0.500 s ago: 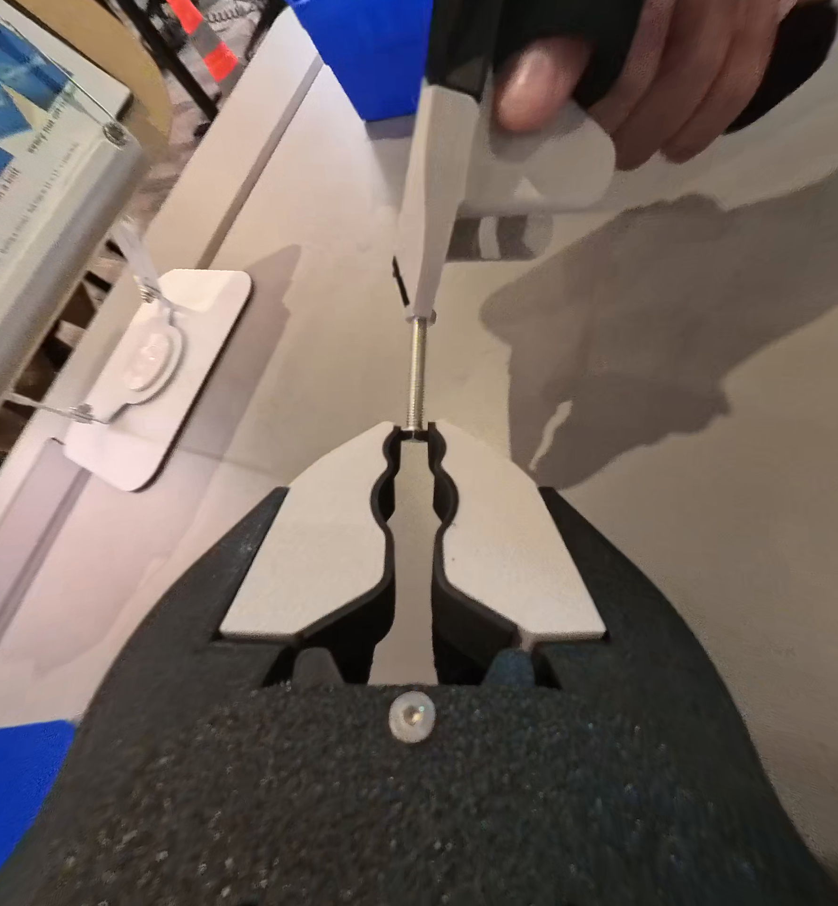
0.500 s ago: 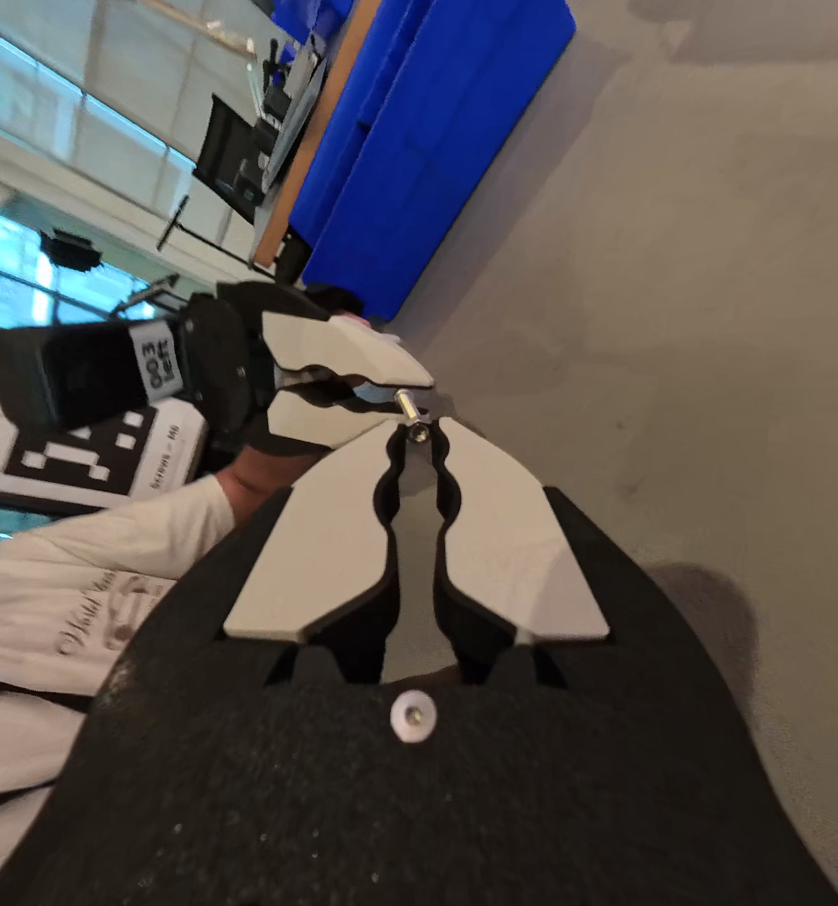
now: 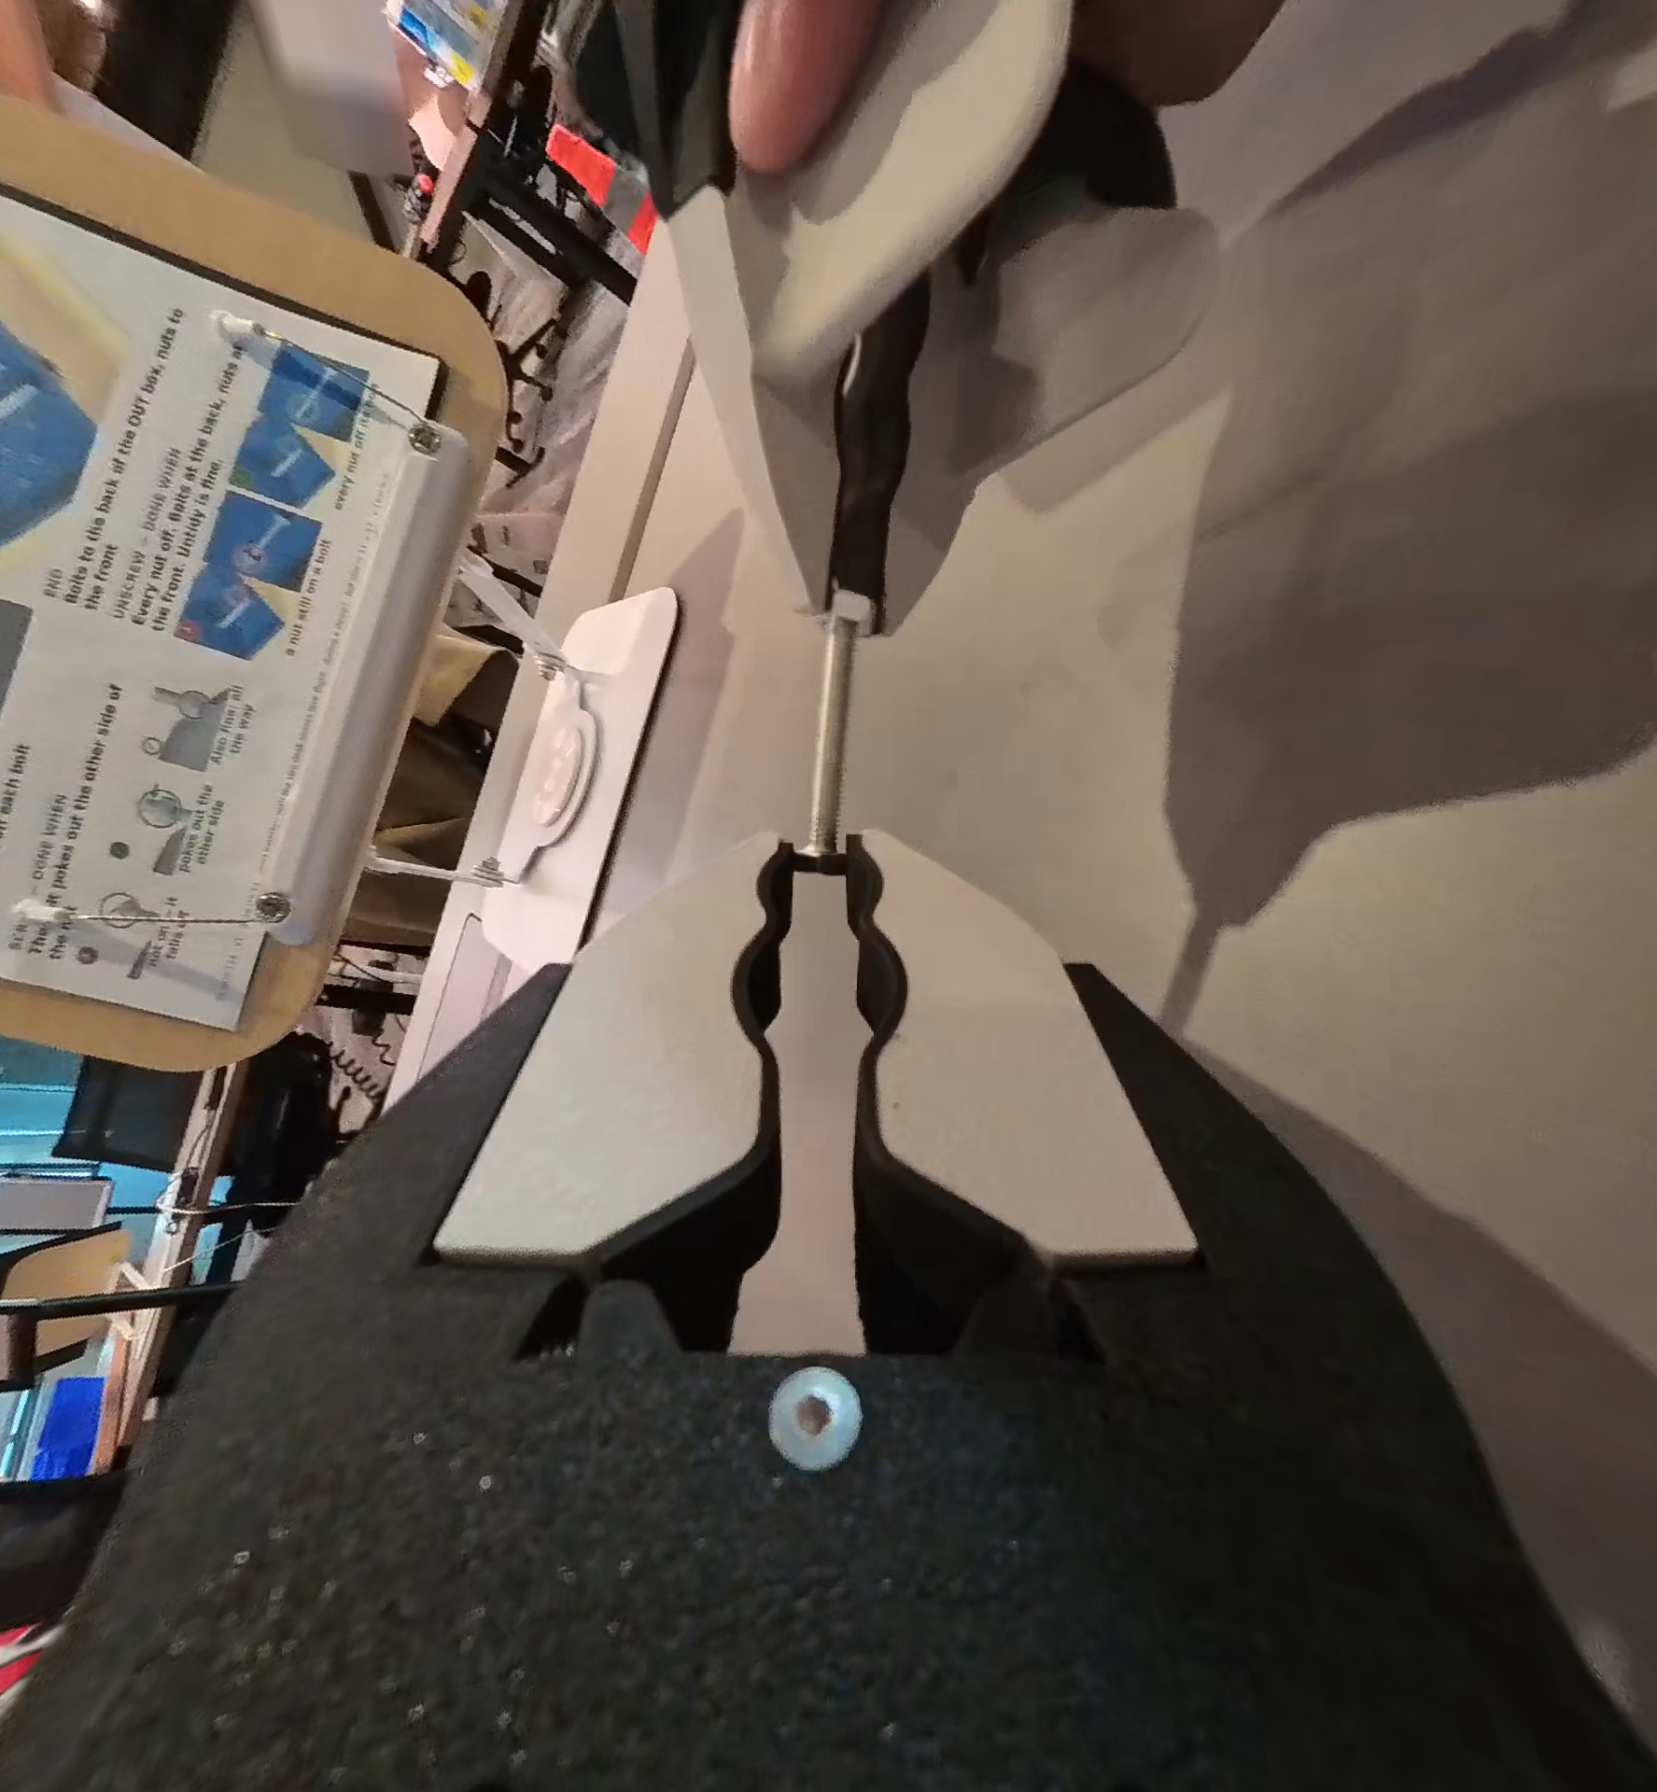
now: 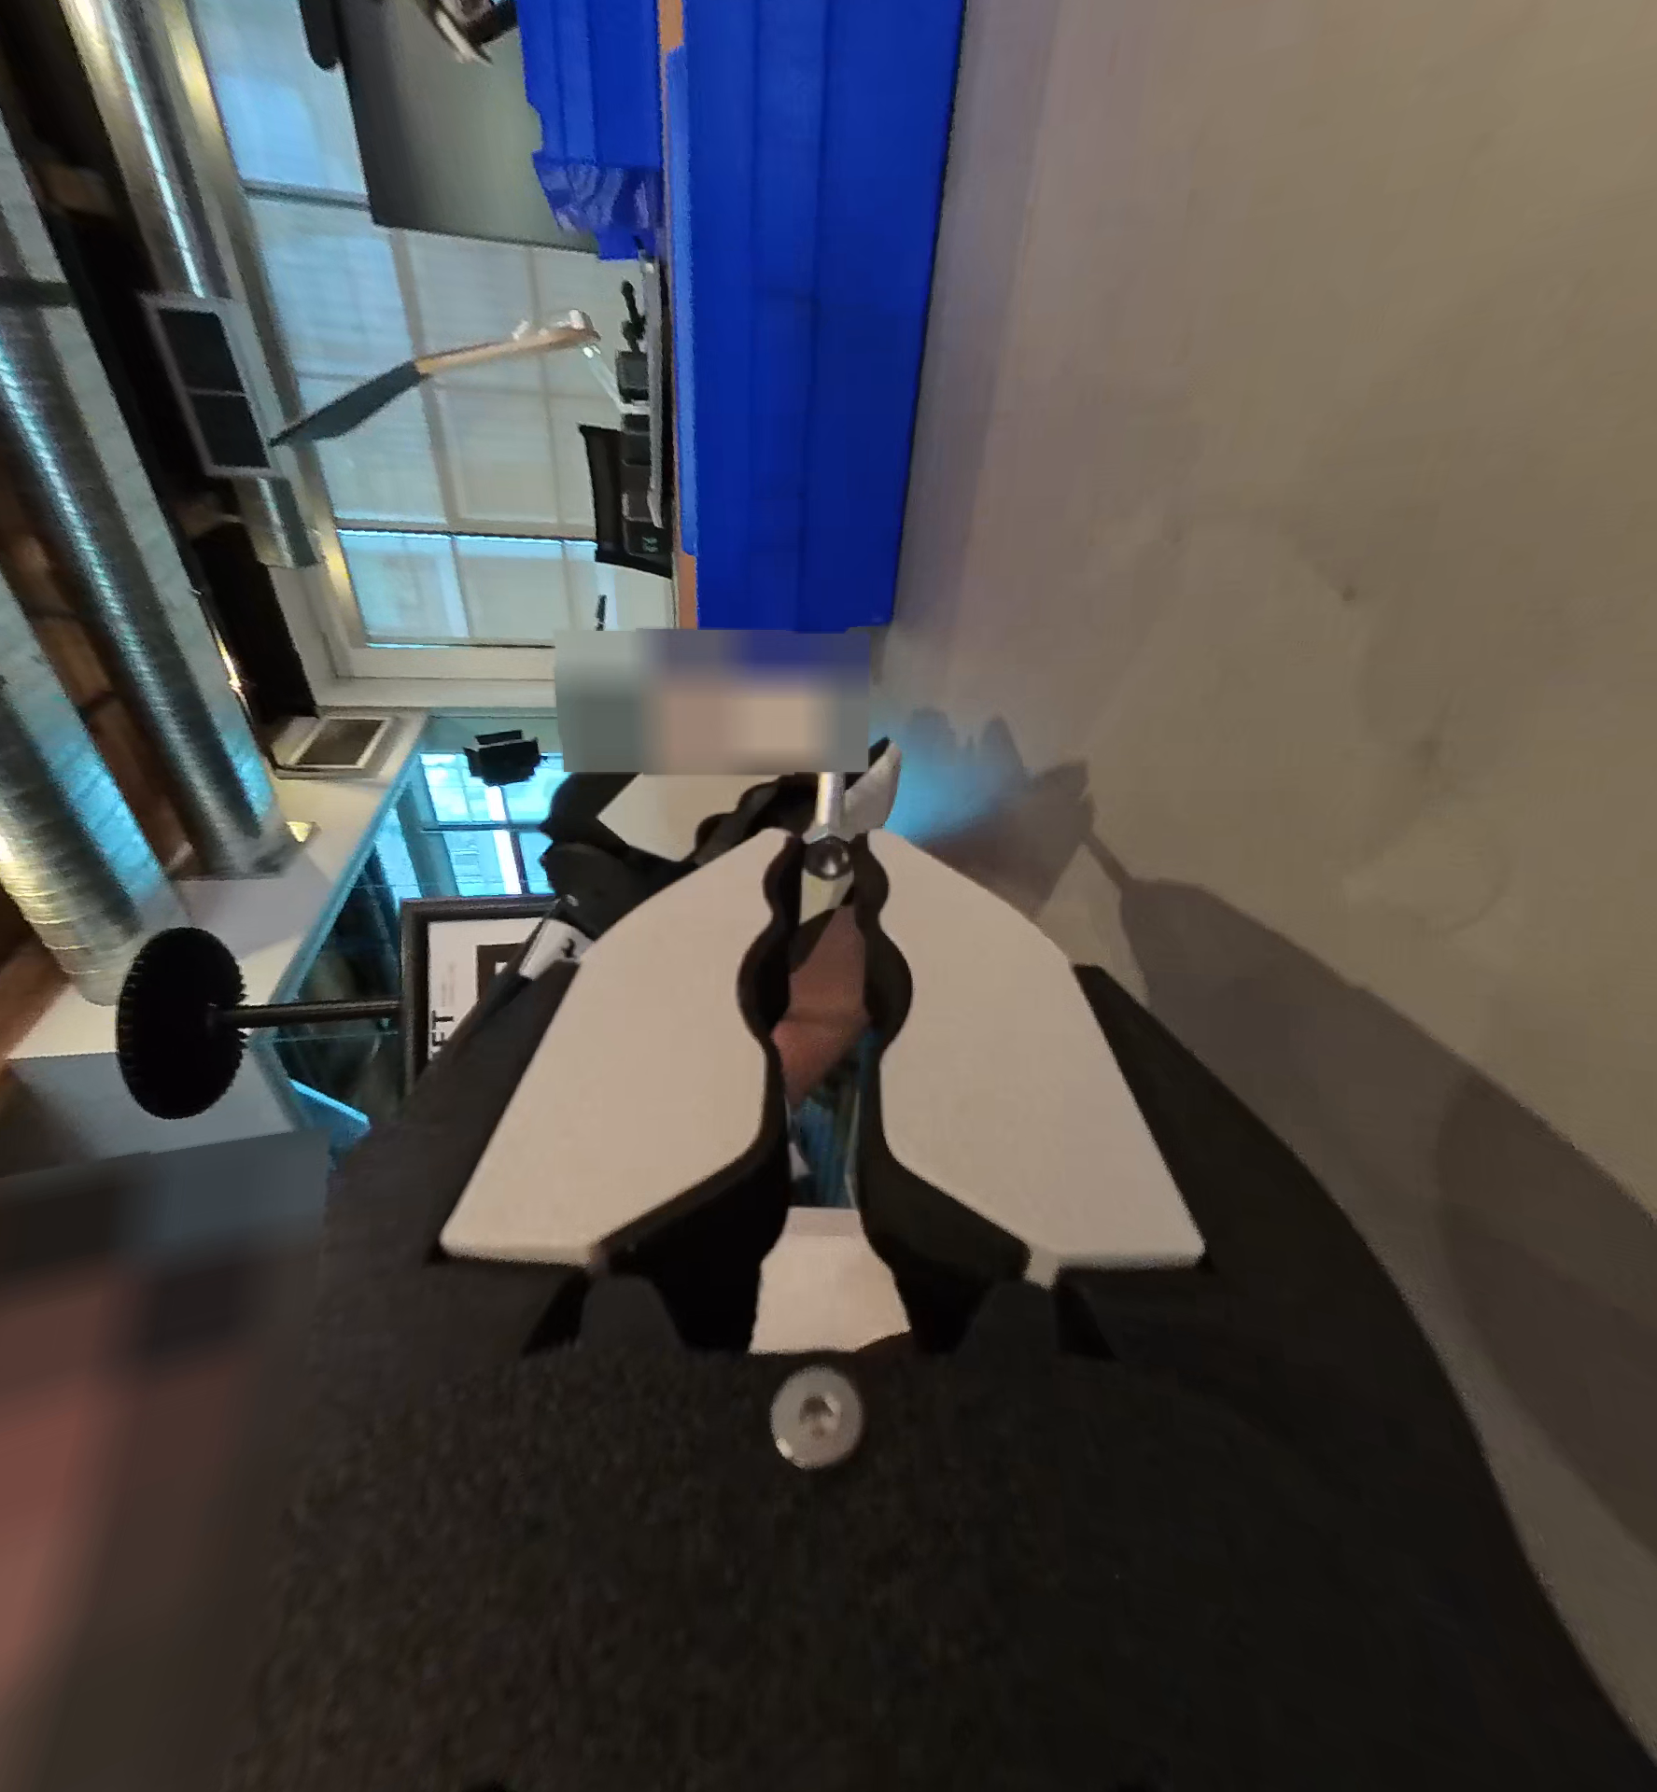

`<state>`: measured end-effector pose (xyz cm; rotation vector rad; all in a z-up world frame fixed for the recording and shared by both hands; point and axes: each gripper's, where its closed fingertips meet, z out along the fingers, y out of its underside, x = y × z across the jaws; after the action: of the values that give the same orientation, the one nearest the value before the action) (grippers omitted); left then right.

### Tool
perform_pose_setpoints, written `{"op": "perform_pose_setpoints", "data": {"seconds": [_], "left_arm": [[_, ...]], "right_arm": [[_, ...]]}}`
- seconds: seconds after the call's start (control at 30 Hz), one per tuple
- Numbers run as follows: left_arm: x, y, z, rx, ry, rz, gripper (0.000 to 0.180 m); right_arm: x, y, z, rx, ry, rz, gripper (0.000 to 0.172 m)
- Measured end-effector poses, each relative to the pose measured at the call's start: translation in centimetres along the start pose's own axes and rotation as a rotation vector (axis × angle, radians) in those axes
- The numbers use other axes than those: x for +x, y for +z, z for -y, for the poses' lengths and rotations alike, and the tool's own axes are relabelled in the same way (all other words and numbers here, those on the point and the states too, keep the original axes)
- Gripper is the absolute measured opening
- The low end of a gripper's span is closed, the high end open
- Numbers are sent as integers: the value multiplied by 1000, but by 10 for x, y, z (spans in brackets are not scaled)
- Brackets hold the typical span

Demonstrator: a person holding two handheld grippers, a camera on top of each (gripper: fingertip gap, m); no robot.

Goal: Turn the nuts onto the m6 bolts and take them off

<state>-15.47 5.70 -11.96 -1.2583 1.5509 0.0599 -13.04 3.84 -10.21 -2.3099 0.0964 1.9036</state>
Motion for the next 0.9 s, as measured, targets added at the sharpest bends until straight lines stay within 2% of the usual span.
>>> {"op": "perform_pose_setpoints", "data": {"seconds": [0.23,0.4,0.7,0.8,0.87,0.9], "left_arm": [[5,4,-2,-7,-57,-50,10],[6,6,-5,-20,-73,-65,10],[2,6,-12,-8,-179,-111,10],[-1,2,-8,48,-338,-177,10],[-4,-4,3,128,-517,-275,10],[-6,-9,10,181,-608,-331,10]], "right_arm": [[2,-1,0,19,38,50,10],[0,1,-2,-3,13,57,20],[1,-4,0,-2,-49,56,21],[-7,-6,-8,-25,-231,51,24],[-28,-10,-13,6,-461,97,26],[-36,-12,-12,59,-610,88,33]]}}
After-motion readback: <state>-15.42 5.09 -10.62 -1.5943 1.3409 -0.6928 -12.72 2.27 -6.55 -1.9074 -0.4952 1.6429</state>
